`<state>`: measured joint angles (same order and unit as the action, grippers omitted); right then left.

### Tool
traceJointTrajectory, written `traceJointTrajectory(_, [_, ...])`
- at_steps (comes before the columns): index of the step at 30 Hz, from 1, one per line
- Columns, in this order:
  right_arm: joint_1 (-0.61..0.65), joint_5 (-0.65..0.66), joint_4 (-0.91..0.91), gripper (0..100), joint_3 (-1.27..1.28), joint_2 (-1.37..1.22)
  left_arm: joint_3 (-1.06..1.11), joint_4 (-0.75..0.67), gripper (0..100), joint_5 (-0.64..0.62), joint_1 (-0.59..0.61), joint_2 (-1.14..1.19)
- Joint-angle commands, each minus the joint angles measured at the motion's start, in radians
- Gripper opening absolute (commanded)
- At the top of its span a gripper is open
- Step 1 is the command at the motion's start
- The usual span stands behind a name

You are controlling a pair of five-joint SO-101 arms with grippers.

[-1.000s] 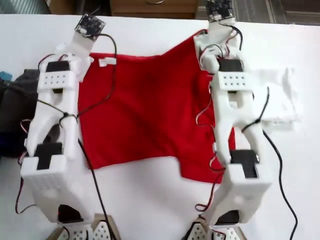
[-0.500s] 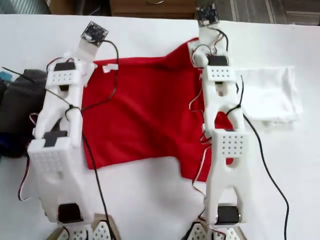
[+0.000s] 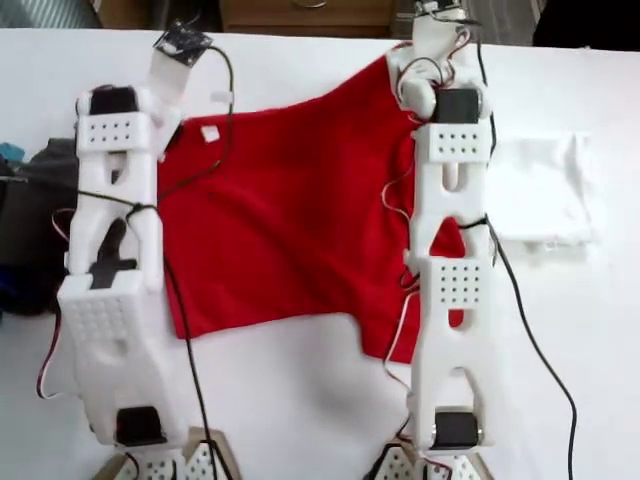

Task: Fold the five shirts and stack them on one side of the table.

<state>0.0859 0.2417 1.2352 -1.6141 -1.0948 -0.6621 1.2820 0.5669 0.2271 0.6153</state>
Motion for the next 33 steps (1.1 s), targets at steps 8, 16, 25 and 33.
traceJointTrajectory(8, [-0.067, 0.006, 0.286, 2.0, -0.052, 0.087, -0.225, 0.394, 3, 0.002, -0.095, -0.021])
traceJointTrajectory(16, [-0.062, 0.006, 0.513, 2.0, -0.051, 0.228, -0.252, 0.508, 3, 0.000, -0.086, -0.028])
traceJointTrajectory(25, [-0.076, 0.006, 0.536, 1.9, 0.046, 0.386, 0.225, 0.482, 3, 0.051, -0.080, -0.377])
traceJointTrajectory(33, [-0.008, 0.008, 0.532, 2.0, 0.667, 0.839, 0.697, 0.281, 3, 0.069, -0.054, -0.644])
